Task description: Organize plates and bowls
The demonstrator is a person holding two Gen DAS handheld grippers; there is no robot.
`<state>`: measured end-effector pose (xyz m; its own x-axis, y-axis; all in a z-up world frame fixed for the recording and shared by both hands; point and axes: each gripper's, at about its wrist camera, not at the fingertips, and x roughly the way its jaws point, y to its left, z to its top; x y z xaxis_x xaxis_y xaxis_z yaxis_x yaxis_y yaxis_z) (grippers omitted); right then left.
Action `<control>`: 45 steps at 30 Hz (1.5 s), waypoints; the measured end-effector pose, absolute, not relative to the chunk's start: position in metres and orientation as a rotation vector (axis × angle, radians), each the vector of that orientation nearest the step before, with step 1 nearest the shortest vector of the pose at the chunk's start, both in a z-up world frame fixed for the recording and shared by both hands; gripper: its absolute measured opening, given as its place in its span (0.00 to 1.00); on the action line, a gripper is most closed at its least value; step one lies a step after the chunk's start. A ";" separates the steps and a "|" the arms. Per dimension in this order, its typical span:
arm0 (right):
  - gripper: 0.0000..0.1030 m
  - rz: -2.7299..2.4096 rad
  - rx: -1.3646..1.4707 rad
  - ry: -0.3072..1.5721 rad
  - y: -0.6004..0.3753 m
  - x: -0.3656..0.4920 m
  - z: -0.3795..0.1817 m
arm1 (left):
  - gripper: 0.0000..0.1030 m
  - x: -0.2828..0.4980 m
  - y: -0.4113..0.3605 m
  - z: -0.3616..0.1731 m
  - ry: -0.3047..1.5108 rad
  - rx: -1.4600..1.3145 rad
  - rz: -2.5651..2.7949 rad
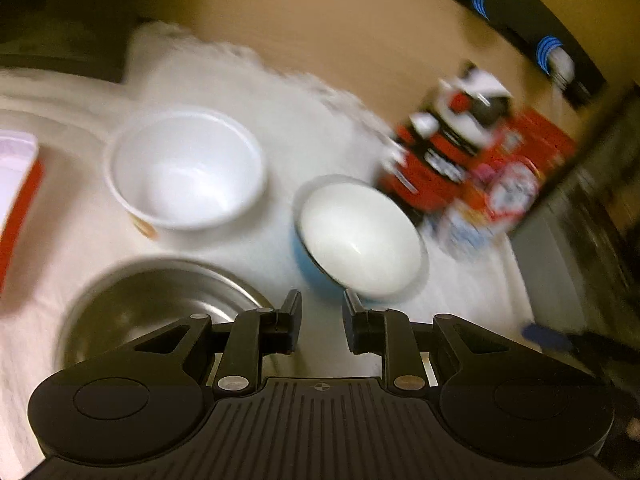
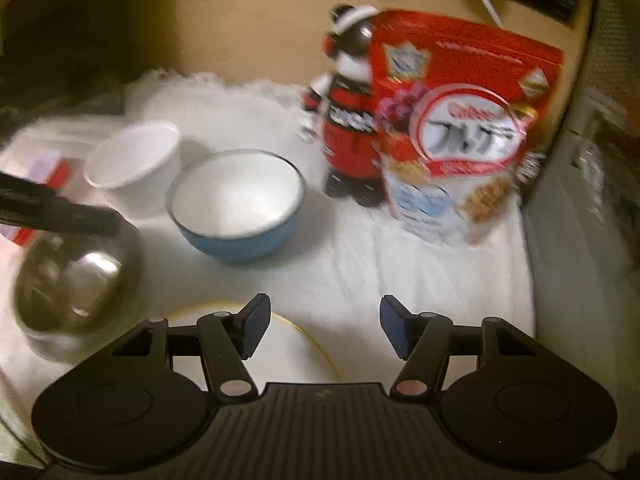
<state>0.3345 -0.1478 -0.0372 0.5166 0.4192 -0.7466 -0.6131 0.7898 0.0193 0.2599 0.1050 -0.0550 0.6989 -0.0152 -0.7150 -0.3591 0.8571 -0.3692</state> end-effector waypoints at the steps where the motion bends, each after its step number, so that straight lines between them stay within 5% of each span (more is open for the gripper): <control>1: 0.64 0.647 -0.249 0.814 -0.144 0.336 -0.034 | 0.23 0.265 0.112 -0.056 0.774 -0.536 0.221; 12: 0.68 0.635 -0.146 0.910 -0.087 0.406 -0.036 | 0.24 0.348 0.128 -0.081 0.872 -0.493 0.223; 22: 0.58 0.592 -0.046 1.099 -0.059 0.467 -0.088 | 0.28 0.391 0.131 -0.116 0.952 -0.459 0.192; 31: 0.26 0.635 0.054 1.254 -0.045 0.484 -0.130 | 0.32 0.403 0.125 -0.123 1.007 -0.441 0.194; 45: 0.27 0.572 0.071 1.269 -0.087 0.477 -0.123 | 0.29 0.410 0.093 -0.130 1.069 -0.424 0.067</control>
